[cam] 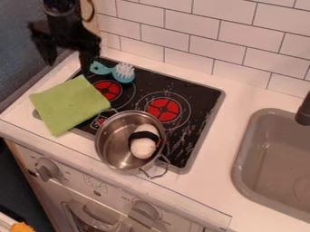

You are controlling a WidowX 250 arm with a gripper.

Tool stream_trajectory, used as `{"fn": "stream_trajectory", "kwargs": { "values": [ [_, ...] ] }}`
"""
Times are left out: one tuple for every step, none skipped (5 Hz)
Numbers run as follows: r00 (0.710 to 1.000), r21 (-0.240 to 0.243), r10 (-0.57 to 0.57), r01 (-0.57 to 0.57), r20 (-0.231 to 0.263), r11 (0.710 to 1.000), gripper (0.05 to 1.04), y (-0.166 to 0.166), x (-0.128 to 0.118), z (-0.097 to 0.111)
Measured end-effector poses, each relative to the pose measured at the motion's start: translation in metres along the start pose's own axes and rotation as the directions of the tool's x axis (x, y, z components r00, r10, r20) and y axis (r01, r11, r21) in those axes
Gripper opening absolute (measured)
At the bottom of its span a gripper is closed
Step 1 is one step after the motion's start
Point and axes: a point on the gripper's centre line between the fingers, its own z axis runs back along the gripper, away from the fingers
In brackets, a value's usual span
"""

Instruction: Move the green cloth to the lower side of the left burner

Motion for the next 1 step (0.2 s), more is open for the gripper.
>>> {"fn": "stream_trajectory", "kwargs": {
  "values": [
    [1.0, 0.0, -0.003, 0.003, -0.002, 1.0, 1.0, 0.0, -0.0002, 0.0]
  ]
}}
